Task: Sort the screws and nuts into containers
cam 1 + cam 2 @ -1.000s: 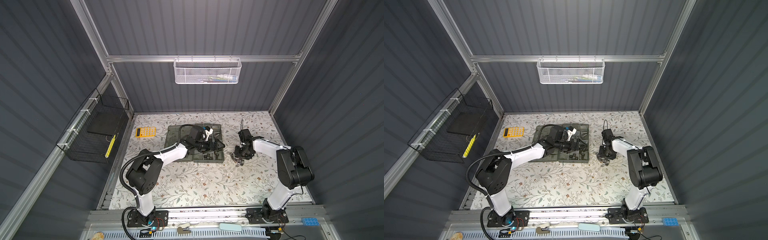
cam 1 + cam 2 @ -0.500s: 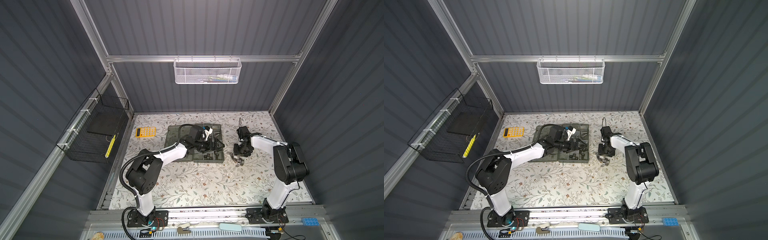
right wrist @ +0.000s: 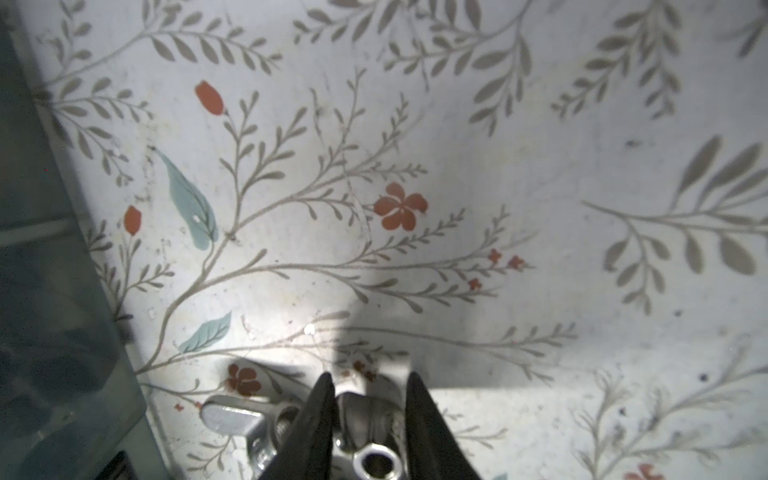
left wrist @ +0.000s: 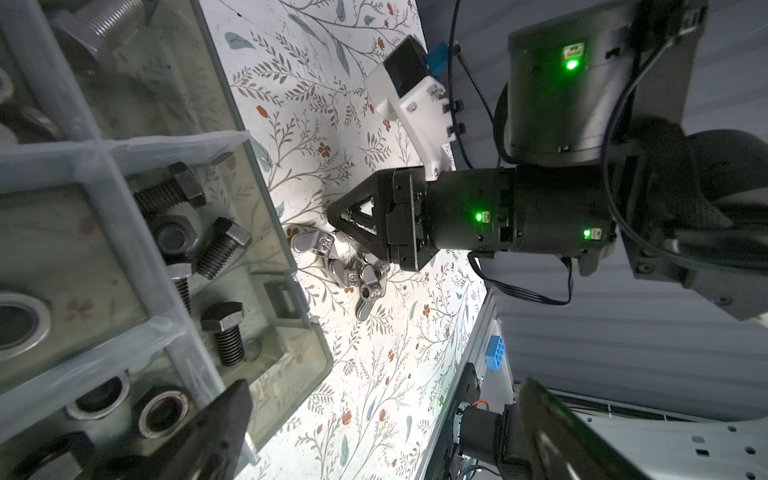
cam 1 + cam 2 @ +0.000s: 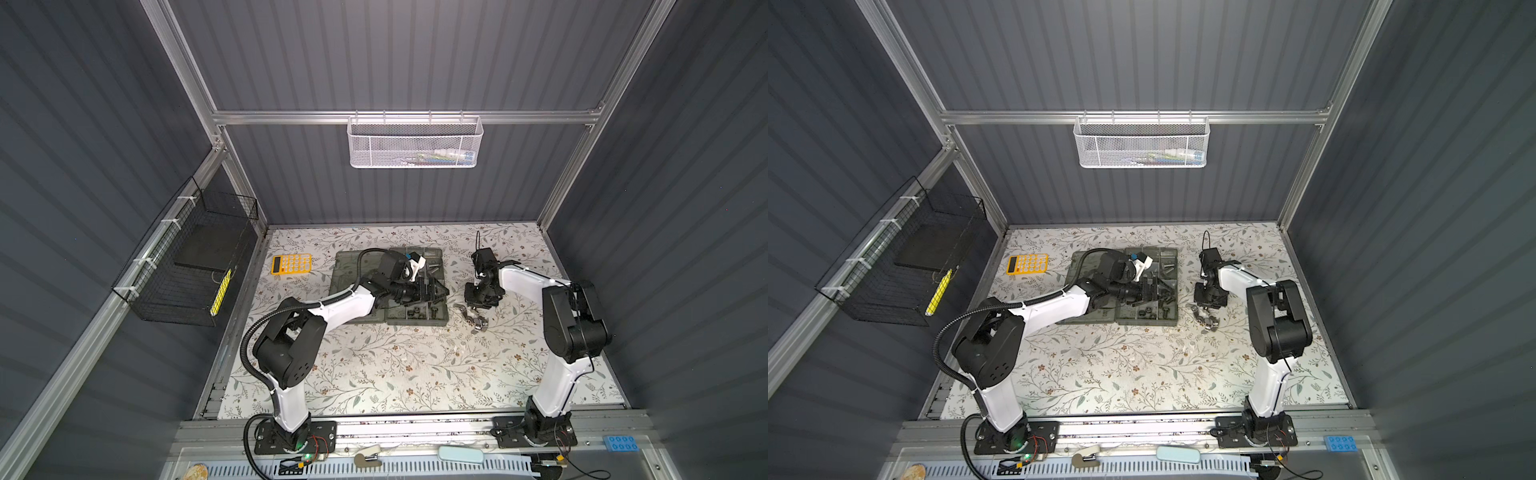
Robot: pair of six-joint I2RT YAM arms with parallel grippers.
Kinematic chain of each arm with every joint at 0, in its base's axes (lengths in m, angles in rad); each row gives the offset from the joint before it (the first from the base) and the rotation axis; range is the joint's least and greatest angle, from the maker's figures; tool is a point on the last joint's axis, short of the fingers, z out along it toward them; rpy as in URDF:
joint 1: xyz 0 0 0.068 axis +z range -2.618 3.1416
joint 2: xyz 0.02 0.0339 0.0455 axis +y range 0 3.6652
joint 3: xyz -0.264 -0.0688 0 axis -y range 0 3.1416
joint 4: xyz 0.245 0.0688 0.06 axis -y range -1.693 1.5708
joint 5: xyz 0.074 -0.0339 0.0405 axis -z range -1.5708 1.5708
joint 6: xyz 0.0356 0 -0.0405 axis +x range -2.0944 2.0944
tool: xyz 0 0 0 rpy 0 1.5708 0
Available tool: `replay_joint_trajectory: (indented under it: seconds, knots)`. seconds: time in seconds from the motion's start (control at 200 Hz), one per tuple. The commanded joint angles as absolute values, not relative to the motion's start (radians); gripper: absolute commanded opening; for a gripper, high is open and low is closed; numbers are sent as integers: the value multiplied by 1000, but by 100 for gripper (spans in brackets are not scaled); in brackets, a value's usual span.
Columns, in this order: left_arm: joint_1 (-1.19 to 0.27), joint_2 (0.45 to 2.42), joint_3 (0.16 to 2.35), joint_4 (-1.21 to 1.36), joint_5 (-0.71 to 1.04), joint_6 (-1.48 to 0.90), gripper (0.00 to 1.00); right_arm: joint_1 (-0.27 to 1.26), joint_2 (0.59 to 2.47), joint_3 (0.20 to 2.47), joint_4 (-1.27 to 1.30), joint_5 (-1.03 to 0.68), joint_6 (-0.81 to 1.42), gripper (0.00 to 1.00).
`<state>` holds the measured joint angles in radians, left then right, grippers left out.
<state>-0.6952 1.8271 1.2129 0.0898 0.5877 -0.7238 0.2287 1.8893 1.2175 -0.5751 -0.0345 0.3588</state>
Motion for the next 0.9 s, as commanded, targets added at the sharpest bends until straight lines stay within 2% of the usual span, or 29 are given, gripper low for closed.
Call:
replay_joint_trajectory:
  seconds: [0.0,0.275,0.695,0.891]
  knots:
    - [-701,1839,1246,74,596,-695,100,230,1908,1250,-603,-33,358,27]
    - [-701,1844,1249,70,597,-690,100,231,1919,1255,-601,-34,361,16]
    - [-701,1848,1252,65,597,-687,100,232,1871,1255,-612,-42,370,4]
    - [-691,1826,1264,36,579,-656,100,232,1826,1290,-616,-92,392,1]
